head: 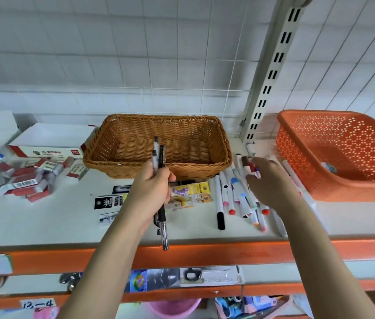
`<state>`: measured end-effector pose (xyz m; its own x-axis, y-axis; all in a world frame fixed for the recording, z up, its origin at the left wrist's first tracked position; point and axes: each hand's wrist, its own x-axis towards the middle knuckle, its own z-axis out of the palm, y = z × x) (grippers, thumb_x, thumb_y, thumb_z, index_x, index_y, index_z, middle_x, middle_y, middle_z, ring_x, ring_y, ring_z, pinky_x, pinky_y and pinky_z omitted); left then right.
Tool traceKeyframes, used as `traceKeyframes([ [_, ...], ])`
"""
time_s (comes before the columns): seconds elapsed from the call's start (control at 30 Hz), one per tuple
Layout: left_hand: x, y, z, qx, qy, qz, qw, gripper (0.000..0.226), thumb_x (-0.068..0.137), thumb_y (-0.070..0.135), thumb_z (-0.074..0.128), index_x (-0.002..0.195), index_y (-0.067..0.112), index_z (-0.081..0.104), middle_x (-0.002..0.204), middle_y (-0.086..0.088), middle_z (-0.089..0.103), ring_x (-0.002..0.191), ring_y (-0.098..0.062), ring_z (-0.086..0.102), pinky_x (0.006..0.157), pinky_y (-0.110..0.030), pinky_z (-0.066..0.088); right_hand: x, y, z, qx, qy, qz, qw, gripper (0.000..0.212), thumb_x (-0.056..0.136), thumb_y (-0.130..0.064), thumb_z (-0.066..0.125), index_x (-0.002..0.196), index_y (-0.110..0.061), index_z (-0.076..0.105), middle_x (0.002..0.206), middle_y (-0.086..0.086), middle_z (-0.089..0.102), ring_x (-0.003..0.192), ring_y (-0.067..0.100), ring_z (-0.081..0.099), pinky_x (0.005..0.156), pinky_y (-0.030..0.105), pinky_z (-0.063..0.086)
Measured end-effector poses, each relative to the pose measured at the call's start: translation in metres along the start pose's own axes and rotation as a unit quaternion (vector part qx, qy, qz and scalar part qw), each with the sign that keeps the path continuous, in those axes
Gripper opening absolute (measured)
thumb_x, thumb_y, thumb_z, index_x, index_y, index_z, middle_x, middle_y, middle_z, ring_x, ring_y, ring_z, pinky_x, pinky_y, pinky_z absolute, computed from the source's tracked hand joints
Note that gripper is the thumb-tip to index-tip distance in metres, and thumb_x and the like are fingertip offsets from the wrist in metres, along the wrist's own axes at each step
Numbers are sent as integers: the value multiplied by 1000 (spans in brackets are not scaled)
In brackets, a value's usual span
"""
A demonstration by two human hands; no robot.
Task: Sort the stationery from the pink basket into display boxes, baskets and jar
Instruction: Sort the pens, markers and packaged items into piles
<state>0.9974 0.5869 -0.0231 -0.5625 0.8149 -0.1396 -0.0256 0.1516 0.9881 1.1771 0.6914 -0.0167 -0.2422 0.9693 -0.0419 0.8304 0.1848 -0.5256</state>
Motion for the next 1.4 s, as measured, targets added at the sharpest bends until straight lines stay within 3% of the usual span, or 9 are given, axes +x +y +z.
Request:
traceKeyframes([
  [0.13, 1, 4, -26, 27, -33, 46, 998, 16, 100, 20, 40, 97, 21, 56, 68, 3, 52, 45, -7, 42, 44, -21, 32, -35, -24, 32, 34, 131, -44, 990, 32, 91, -10, 53, 122, -7, 60, 120, 17, 58, 112, 32, 52, 86, 30, 35],
  [0.33, 5, -1, -135, 125, -44, 121, 984, 16, 99, 32, 39, 100, 23, 52, 56, 1, 49, 45, -11, 53, 43, -22, 41, -82, -103, 112, 73, 224, -83, 968, 8, 86, -7, 59, 85, -12, 65, 80, 9, 65, 71, 32, 60, 58, 29, 29],
  [0.5, 20, -17, -295, 252, -1, 121, 960, 21, 98, 35, 40, 82, 25, 49, 58, 7, 45, 47, -6, 43, 45, -19, 30, -109, -223, 191, 97, 178, -102, 974, 8, 87, -11, 59, 81, -13, 64, 75, 9, 65, 70, 33, 59, 57, 30, 23],
  [0.6, 30, -26, -392, 240, 52, 67, 967, 29, 97, 36, 40, 76, 18, 47, 70, -5, 53, 60, -21, 48, 58, -30, 34, -127, -292, 238, 98, 119, -123, 980, 9, 88, -13, 57, 81, -11, 62, 76, 8, 66, 70, 32, 59, 58, 30, 28],
  [0.7, 41, -30, -462, 193, 105, 24, 975, 25, 100, 25, 37, 76, 19, 44, 71, -6, 51, 57, -23, 40, 54, -33, 28, -141, -342, 273, 87, 61, -139, 985, 14, 91, -19, 53, 78, -16, 56, 75, 5, 63, 69, 29, 57, 58, 31, 33],
  [0.83, 63, -34, -530, 282, 147, -12, 948, 25, 100, 20, 34, 112, 4, 49, 107, -17, 54, 89, -27, 53, 71, -33, 37, -150, -385, 293, 84, 25, -169, 982, 11, 91, -18, 55, 88, -15, 64, 81, 0, 66, 62, 16, 53, 58, 27, 38],
  [0.97, 104, -37, -570, 351, 180, 22, 919, 20, 97, 15, 43, 106, -2, 48, 99, -18, 55, 93, -32, 52, 65, -30, 33, -151, -411, 303, 81, 15, -184, 980, 12, 91, -14, 55, 91, -13, 67, 80, 0, 66, 61, 10, 52, 56, 23, 38],
  [1.1, 144, -40, -583, 374, 194, 45, 906, 26, 93, 13, 51, 111, -6, 48, 110, -26, 53, 99, -38, 51, 75, -36, 37, -145, -434, 314, 74, 0, -201, 977, 12, 91, -13, 53, 85, -16, 63, 72, -2, 63, 49, 2, 44, 48, 13, 30],
  [1.4, 160, -54, -599, 415, 174, 52, 891, 27, 93, 14, 53, 111, -4, 60, 111, -25, 59, 104, -38, 54, 86, -37, 41, -131, -480, 341, 83, -2, -249, 965, 14, 89, -11, 53, 80, -11, 63, 63, -1, 54, 53, 14, 42, 53, 28, 28],
])
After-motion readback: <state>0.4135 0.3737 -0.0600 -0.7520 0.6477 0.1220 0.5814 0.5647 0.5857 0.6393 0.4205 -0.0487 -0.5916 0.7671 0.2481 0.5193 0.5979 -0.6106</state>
